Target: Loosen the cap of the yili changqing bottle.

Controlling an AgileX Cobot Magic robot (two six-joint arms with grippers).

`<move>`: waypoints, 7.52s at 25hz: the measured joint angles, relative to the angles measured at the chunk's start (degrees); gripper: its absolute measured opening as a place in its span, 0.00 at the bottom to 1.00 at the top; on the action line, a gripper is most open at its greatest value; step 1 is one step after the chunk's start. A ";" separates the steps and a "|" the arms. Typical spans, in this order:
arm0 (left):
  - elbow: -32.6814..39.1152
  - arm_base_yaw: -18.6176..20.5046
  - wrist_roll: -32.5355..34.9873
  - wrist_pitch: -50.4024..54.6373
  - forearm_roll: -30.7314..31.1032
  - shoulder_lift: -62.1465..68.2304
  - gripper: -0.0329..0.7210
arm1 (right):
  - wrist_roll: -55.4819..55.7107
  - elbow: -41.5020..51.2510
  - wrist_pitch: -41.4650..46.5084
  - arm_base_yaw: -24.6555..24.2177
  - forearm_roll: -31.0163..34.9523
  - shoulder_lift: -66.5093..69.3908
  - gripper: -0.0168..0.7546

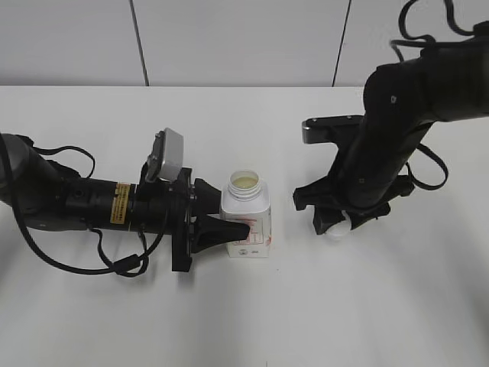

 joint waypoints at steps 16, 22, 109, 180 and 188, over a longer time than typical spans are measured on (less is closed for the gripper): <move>0.00 0.00 0.00 -0.05 0.05 0.00 0.50 | 1.07 -0.63 -0.99 -0.11 1.36 3.84 0.85; 0.00 0.00 -1.31 0.69 1.16 0.00 0.72 | 1.02 -3.15 -0.47 -0.12 1.42 3.85 0.83; 16.71 18.78 38.43 121.01 -87.16 -68.21 0.66 | -13.14 12.58 19.46 -20.12 -1.81 -45.14 0.79; 25.97 18.78 29.57 128.11 -80.27 -130.49 0.64 | -12.07 34.83 24.71 -20.12 -1.24 -110.21 0.79; 25.97 18.78 29.57 128.11 -80.27 -130.49 0.61 | -12.07 34.83 24.71 -20.65 -1.24 -110.21 0.79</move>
